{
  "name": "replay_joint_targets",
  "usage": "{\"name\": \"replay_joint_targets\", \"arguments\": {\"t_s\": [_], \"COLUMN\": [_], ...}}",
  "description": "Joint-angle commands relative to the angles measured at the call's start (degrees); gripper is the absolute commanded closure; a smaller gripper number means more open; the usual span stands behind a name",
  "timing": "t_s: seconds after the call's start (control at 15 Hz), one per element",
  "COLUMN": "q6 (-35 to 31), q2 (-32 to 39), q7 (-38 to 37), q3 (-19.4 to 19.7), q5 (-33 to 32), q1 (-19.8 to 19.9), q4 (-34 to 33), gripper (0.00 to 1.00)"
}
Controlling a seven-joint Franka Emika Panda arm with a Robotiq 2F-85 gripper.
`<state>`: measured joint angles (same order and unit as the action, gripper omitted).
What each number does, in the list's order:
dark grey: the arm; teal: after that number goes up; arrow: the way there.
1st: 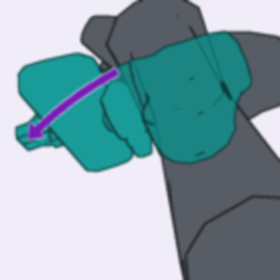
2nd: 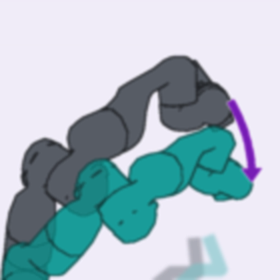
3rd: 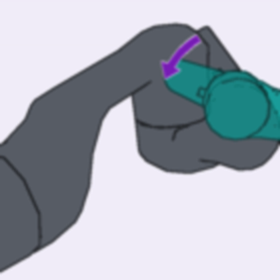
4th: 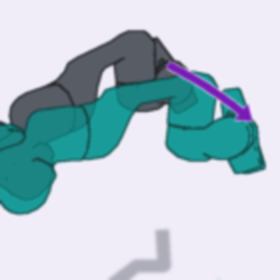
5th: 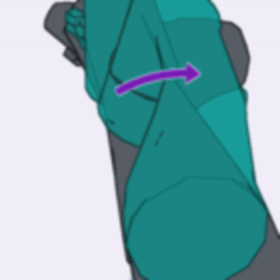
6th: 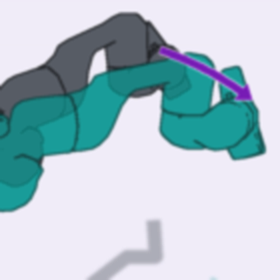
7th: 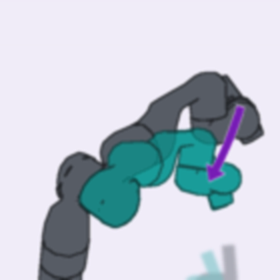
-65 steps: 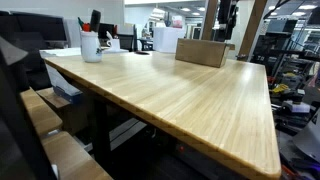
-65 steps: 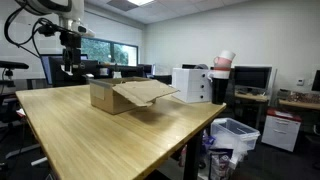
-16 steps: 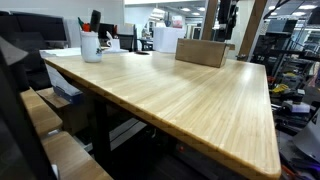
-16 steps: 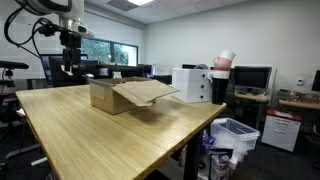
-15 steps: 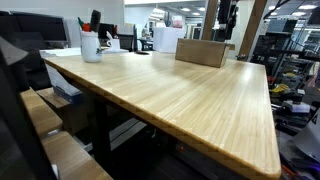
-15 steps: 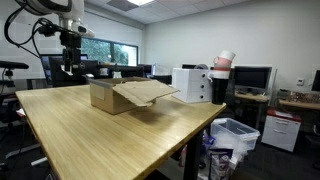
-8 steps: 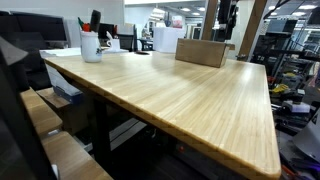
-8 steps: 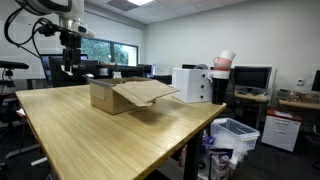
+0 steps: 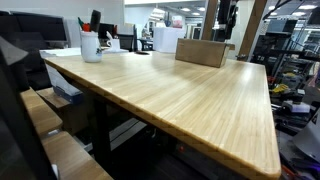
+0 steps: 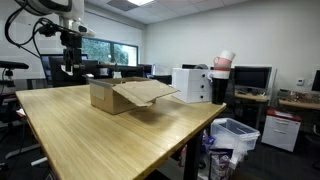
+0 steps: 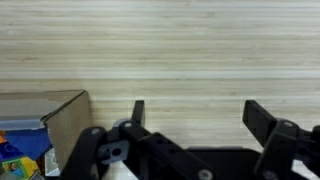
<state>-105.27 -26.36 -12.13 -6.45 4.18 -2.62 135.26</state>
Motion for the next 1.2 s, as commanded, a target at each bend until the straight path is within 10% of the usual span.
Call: {"name": "replay_joint_targets", "arguments": {"t_s": [0.0,0.8,0.93,1.13], "q6": [-0.79,-4.95,-5.70,-6.96], "q2": [-0.62,-1.32,-1.17,-0.95], "q7": [-0.07,-1.62,-2.04,-3.17], "q3": [0.54,3.48,3.60,3.59], "q5": [-2.39,-7.01,-7.75,-8.73], "q1": [1.20,5.35,6.10,6.97], "q4": [0.02,-0.37,-0.39,-0.39], "gripper": [0.00,0.00,0.26,0.35]}}
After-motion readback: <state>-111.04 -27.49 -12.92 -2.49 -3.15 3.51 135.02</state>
